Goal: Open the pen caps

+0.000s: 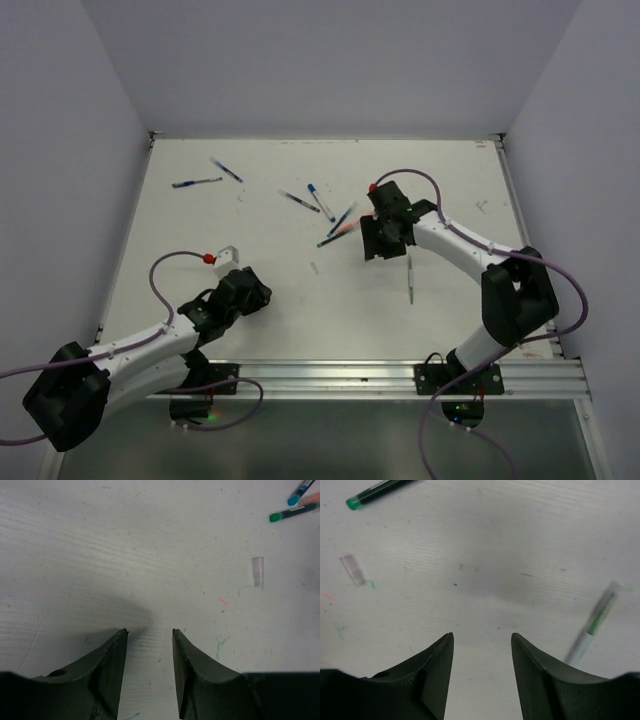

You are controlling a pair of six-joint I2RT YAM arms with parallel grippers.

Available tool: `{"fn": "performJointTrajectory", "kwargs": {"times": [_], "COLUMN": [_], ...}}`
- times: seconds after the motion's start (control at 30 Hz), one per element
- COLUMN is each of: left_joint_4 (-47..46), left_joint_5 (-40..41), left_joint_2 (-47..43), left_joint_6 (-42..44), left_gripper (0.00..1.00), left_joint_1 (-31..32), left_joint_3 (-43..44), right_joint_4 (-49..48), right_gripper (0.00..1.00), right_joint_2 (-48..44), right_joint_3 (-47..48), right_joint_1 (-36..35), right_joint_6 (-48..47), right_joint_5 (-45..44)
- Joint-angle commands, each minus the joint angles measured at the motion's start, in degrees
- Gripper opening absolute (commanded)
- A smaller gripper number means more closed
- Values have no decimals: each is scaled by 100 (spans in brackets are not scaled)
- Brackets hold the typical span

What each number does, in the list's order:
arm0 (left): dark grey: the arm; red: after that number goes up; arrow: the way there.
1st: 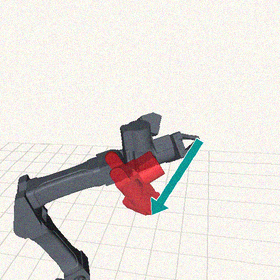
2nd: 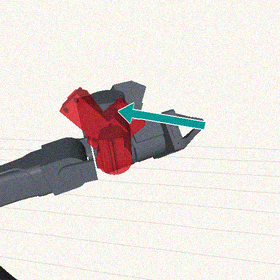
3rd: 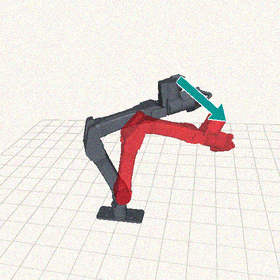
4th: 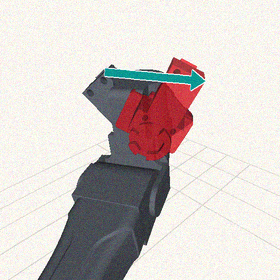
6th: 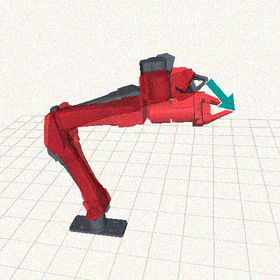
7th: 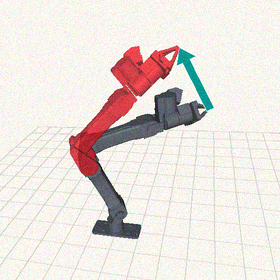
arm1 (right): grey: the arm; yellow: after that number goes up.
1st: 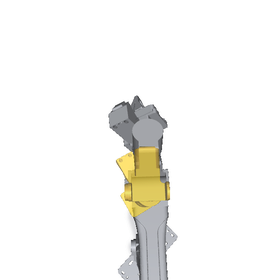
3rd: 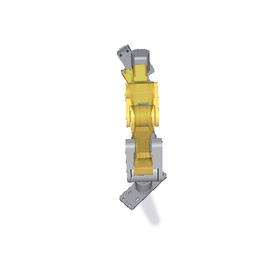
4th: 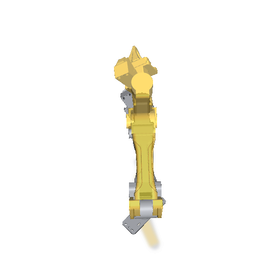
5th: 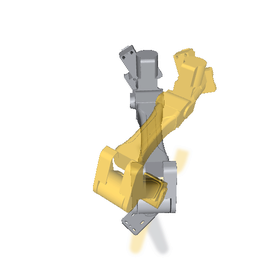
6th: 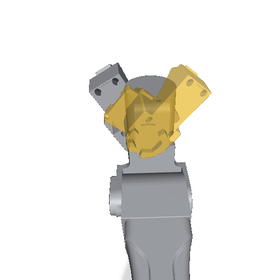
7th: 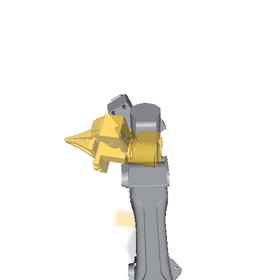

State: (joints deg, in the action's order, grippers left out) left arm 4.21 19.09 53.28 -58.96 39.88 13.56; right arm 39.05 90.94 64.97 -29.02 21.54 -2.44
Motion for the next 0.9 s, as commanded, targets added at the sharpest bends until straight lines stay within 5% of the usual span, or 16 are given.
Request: {"fn": "performJointTrajectory", "kwargs": {"times": [0.0,0.23,0.87], "left_joint_4": [247,466,845], "left_joint_5": [218,252,657], "left_joint_2": [-142,-520,306], "left_joint_6": [42,34,-283], "left_gripper": [44,41,38], "left_joint_1": [-15,-15,-15], "left_joint_3": [278,173,489], "right_joint_4": [-845,-1513,-1874], "right_gripper": [52,15,0], "right_joint_2": [424,1083,2007], "right_joint_3": [270,578,1114], "right_joint_1": [-437,-869,-1650], "right_joint_6": [60,500,517], "right_joint_5": [710,314,199]}}
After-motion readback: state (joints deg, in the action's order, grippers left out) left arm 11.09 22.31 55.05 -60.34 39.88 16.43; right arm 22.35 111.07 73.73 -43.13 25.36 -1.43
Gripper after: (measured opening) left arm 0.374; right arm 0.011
